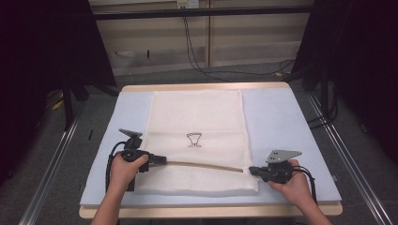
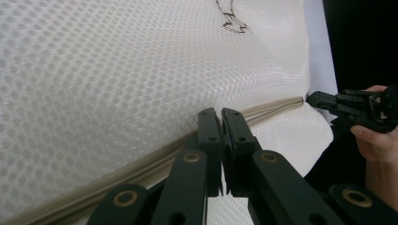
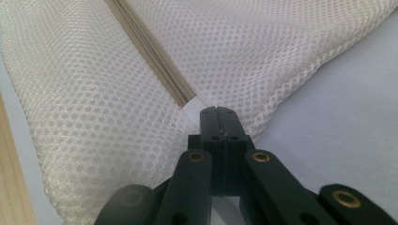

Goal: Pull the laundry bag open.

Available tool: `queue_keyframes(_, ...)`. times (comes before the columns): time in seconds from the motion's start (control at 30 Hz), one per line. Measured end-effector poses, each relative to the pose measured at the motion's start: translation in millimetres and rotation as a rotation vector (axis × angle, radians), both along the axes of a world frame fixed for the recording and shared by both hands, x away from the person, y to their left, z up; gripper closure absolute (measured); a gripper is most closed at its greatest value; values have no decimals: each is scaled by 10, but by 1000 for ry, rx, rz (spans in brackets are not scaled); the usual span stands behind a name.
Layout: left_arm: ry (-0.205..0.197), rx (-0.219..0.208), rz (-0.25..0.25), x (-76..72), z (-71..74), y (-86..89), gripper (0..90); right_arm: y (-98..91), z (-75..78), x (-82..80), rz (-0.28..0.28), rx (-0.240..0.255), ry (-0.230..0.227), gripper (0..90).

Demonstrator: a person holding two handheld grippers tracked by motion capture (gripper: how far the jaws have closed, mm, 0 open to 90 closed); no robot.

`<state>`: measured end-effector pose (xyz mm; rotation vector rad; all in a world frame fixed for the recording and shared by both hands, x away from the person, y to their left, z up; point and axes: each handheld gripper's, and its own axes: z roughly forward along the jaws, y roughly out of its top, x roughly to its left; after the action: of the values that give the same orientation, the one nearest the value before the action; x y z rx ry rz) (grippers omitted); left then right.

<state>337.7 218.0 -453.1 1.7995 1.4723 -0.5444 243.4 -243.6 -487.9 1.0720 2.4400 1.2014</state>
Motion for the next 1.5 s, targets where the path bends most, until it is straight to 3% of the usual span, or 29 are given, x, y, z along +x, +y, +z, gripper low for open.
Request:
queue_keyframes(0.6, 6, -16, 27, -26, -5, 182, 873, 2, 1, -4, -3, -2, 1, 900)
queue_keyframes(0.93, 2, -10, 86, -55, 1, 416, 873, 0, 0, 0, 0, 0, 0, 900)
queue_keyframes(1.03, -4, -16, 76, -59, -3, 475, 873, -1, 0, 1, 0, 1, 1, 900)
queue_keyframes(1.1, -5, -13, 102, -69, -4, 500, 873, 0, 0, 0, -1, 1, 1, 900)
queue_keyframes(1.5, -7, -13, 124, -84, -11, 680, 873, 1, 2, -4, -3, -1, 2, 900)
